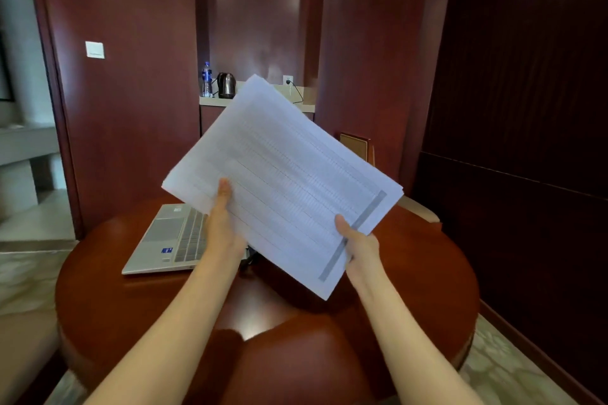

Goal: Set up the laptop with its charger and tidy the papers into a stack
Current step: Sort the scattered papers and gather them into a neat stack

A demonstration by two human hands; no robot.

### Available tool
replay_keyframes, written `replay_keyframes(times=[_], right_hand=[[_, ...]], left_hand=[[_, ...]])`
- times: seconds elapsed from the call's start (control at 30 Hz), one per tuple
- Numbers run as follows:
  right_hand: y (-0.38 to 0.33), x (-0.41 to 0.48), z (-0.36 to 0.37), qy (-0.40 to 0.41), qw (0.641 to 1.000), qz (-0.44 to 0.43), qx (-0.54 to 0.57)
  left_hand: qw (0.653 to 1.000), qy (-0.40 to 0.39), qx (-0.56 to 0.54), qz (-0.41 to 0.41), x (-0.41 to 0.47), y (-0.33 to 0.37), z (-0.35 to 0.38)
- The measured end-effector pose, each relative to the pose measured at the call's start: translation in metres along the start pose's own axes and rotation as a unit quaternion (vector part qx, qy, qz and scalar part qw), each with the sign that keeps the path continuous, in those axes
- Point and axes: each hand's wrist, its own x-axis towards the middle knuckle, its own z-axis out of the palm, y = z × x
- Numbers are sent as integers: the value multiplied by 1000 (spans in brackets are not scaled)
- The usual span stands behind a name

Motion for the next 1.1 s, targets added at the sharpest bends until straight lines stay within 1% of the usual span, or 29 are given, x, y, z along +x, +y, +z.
replay_keyframes(times=[0.07,0.1,0.17,0.2,0.27,0.3,0.33,0.43,0.57,0.63,0.7,0.8,0.87,0.97,1.1], right_hand=[[-7,4,-6,37,999,-33,4],[-13,5,-12,37,998,-51,-1],[-22,7,-27,25,996,-85,-17],[-26,8,-34,17,995,-99,-28],[-32,7,-43,-14,990,-123,-64],[-33,6,-46,-28,987,-131,-87],[-33,6,-46,-37,984,-138,-107],[-34,9,-49,-52,977,-152,-140],[-43,14,-55,-101,967,-122,-201],[-44,14,-58,-109,963,-105,-225],[-41,14,-59,-124,963,-101,-219],[-37,13,-54,-157,959,-115,-205],[-36,14,-49,-157,959,-130,-199],[-44,19,-42,-121,965,-136,-189],[-60,23,-38,-137,954,-148,-223]], left_hand=[[999,23,35,-6,4,4,-11],[998,23,61,4,9,9,-20],[988,-14,151,26,18,22,-40],[974,-40,219,34,21,27,-49],[929,-103,354,34,21,33,-54],[905,-126,404,35,18,34,-51],[891,-134,431,46,15,32,-46],[885,-108,443,95,13,27,-38],[885,-103,447,82,10,29,-44],[887,-97,443,89,11,32,-49],[897,-109,418,93,13,35,-52],[896,-149,406,96,13,32,-51],[899,-154,400,88,13,29,-47],[900,-141,402,87,17,33,-34],[902,-125,403,89,21,41,-27]])
